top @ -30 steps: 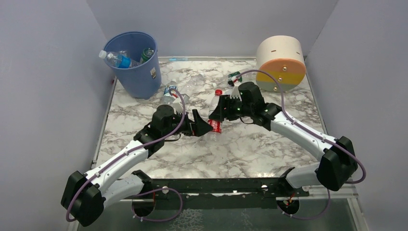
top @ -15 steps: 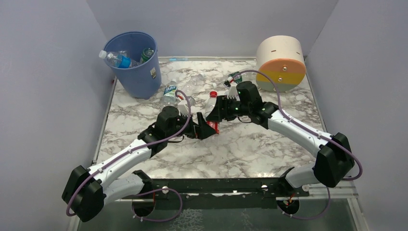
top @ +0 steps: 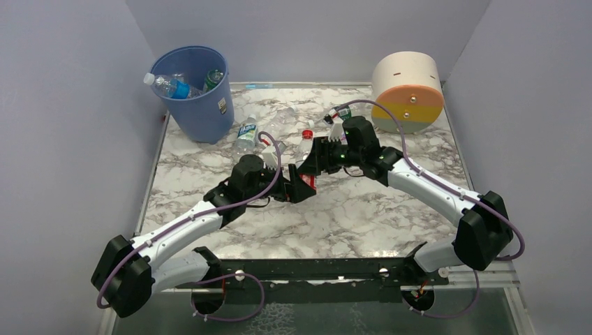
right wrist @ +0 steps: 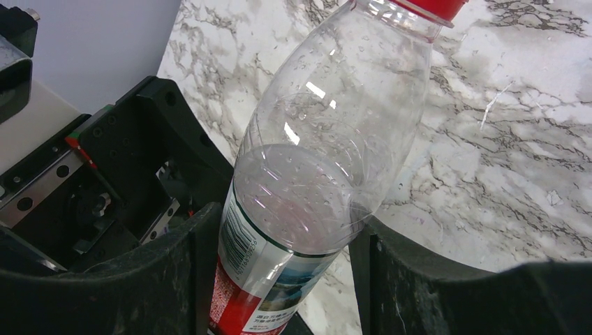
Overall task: Put the plastic bottles in the bin
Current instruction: Pick up the plastic bottle at the center of the board.
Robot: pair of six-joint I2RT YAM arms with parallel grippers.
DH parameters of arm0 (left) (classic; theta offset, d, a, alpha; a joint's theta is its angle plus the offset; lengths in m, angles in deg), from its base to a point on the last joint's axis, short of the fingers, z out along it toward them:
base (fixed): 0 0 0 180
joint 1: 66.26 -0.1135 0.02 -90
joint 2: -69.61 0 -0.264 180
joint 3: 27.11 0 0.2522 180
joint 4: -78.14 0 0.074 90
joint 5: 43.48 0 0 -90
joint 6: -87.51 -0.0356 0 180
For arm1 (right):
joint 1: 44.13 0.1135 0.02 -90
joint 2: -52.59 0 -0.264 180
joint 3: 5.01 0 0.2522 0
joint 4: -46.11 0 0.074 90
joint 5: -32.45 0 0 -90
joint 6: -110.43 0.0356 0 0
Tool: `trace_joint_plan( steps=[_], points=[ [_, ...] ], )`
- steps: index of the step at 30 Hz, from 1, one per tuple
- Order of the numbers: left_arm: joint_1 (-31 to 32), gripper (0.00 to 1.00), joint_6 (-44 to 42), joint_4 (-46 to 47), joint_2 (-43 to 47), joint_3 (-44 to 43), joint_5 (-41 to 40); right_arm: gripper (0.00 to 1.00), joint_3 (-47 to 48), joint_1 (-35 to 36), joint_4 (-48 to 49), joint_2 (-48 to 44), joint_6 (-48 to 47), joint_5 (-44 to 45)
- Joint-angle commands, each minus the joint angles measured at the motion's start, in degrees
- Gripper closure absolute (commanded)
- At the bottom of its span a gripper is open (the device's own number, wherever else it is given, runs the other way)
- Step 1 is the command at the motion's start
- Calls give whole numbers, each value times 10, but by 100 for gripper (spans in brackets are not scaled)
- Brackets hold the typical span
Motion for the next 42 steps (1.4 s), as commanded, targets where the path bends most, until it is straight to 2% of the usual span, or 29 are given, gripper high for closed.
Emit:
trace_joint_plan(
  steps=[1,13,21,29,42],
  points=[
    [5,17,-8,11,-8,-26,-16,38,14,-3,30,5,11,-20],
    [8,29,-9,14,-17,-37,-16,38,12,-3,37,6,16,-20],
    [9,33,-7,16,-24,-42,-15,38,12,-2,34,2,15,-16],
    [9,33,-7,16,-22,-42,-19,17,14,-3,27,-2,15,-8],
    [9,33,-4,20,-16,-33,-24,3,10,-3,1,-28,26,35]
  ],
)
